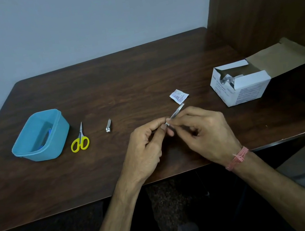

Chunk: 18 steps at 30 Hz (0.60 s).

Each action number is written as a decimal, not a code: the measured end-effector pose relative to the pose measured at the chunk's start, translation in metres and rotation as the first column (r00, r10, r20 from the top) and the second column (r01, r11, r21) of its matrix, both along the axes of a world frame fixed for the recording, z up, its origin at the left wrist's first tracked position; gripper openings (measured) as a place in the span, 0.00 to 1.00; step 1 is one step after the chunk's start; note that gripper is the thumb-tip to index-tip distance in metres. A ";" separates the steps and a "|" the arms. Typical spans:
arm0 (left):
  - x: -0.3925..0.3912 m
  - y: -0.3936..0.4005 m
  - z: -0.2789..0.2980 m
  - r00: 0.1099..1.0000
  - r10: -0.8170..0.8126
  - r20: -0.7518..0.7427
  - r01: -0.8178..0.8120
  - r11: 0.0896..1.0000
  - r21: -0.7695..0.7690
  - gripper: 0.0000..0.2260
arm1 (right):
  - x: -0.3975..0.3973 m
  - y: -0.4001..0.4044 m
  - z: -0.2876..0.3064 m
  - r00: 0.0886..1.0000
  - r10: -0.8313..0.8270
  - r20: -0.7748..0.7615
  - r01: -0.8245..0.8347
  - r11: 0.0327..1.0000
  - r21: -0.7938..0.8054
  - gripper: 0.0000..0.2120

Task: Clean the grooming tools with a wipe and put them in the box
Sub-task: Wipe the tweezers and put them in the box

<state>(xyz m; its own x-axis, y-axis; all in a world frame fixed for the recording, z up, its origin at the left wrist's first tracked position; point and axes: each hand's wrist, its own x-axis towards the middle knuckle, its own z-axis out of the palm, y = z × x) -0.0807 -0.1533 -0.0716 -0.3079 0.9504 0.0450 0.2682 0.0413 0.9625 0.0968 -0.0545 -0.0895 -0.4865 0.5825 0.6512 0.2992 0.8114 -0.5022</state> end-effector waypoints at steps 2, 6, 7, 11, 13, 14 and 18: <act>0.001 0.000 0.000 1.000 -0.001 -0.002 0.001 1.000 0.006 0.12 | 0.000 0.000 0.000 1.000 0.001 0.014 -0.001 1.000 0.024 0.10; 0.002 -0.002 0.001 1.000 -0.005 -0.009 0.005 1.000 0.015 0.12 | -0.001 0.003 0.001 0.985 -0.153 -0.083 0.150 0.988 -0.045 0.09; 0.002 -0.002 0.001 1.000 -0.007 -0.025 0.008 1.000 0.017 0.12 | -0.001 0.002 0.001 0.986 -0.146 -0.086 0.142 0.989 -0.051 0.09; 0.001 -0.003 0.002 1.000 -0.018 -0.016 0.019 0.999 0.029 0.10 | 0.000 -0.005 0.001 1.000 0.006 0.030 -0.008 0.999 0.048 0.09; 0.002 -0.003 0.003 1.000 -0.021 0.009 0.021 0.999 0.042 0.10 | 0.002 -0.003 0.001 1.000 0.014 0.013 -0.015 0.999 0.035 0.09; 0.003 -0.004 0.003 1.000 -0.026 0.017 0.025 0.998 0.051 0.10 | 0.002 -0.002 0.002 1.000 0.019 -0.003 -0.019 1.000 0.024 0.09; 0.001 -0.003 0.002 0.999 -0.033 0.028 0.031 0.997 0.071 0.10 | 0.000 -0.001 0.008 0.996 0.023 -0.087 -0.030 0.996 -0.081 0.07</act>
